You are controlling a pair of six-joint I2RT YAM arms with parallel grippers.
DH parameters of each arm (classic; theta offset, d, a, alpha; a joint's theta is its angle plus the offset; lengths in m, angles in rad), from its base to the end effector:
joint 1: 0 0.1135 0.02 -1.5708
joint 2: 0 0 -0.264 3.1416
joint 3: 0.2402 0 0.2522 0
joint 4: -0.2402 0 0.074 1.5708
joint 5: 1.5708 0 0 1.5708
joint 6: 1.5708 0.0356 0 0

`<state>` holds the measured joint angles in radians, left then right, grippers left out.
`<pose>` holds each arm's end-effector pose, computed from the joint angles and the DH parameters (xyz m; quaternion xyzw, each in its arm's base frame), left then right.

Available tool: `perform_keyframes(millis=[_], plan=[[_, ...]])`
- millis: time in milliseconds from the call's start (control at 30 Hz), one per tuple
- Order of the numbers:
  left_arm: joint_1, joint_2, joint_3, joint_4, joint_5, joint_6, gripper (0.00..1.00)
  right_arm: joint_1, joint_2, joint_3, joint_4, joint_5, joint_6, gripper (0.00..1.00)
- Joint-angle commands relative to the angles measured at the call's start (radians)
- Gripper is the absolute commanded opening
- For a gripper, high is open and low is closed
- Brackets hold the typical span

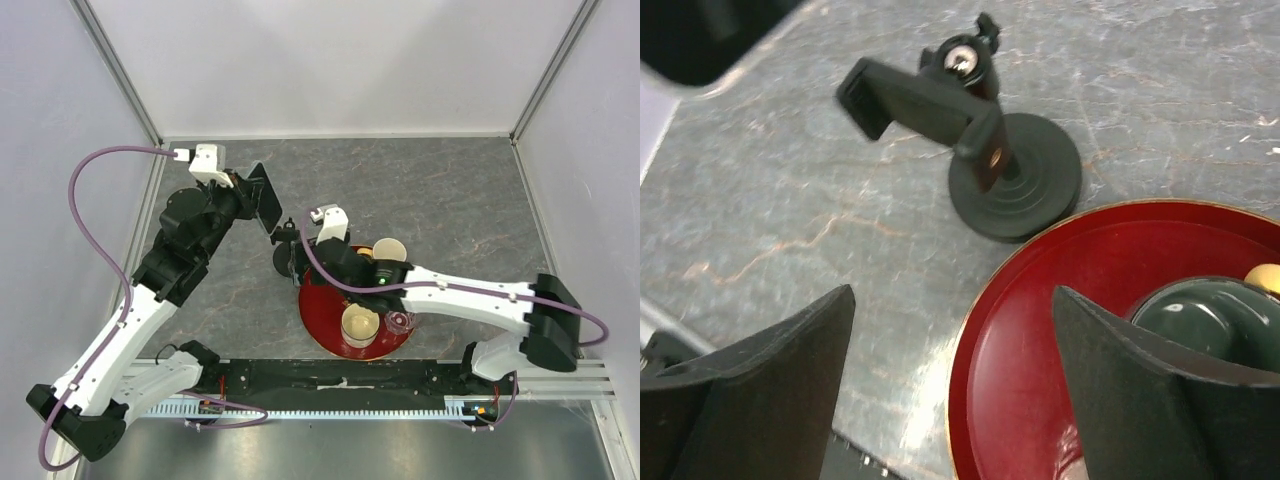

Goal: Place the phone on the phone stand

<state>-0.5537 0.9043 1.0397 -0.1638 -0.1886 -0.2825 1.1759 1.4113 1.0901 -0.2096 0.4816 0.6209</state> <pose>0.1739 -0.0997 0.4104 0.0315 0.7162 -0.2200 0.6615 0.1385 0.2895 0.3003 -0.1169 0.8430 0.2486 0.4625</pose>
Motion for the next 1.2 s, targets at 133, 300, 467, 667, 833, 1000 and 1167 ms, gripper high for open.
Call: perform_keyframes(millis=[133, 300, 467, 667, 833, 1000, 1167], plan=[[0.081, -0.053, -0.041, 0.099, -0.019, -0.081, 0.02, -0.007, 0.126, 0.084, 0.105, 0.19, -0.004, 0.63], [0.159, -0.025, -0.04, 0.104, 0.09, -0.13, 0.02, -0.009, 0.152, 0.091, 0.142, 0.202, -0.091, 0.52], [0.201, 0.002, -0.037, 0.124, 0.181, -0.142, 0.02, -0.035, 0.161, 0.08, 0.153, 0.213, -0.154, 0.43], [0.201, 0.007, -0.049, 0.144, 0.184, -0.124, 0.02, -0.087, 0.143, 0.054, 0.171, 0.183, -0.205, 0.23], [0.195, 0.007, -0.059, 0.15, 0.157, -0.087, 0.02, -0.094, 0.089, -0.018, 0.258, 0.054, -0.257, 0.27], [0.176, 0.008, -0.011, 0.072, 0.118, -0.078, 0.02, -0.059, 0.032, -0.142, 0.424, -0.097, -0.291, 0.53], [0.176, 0.01, 0.051, 0.004, 0.143, -0.075, 0.02, -0.059, 0.081, -0.099, 0.397, 0.027, -0.287, 0.65]])
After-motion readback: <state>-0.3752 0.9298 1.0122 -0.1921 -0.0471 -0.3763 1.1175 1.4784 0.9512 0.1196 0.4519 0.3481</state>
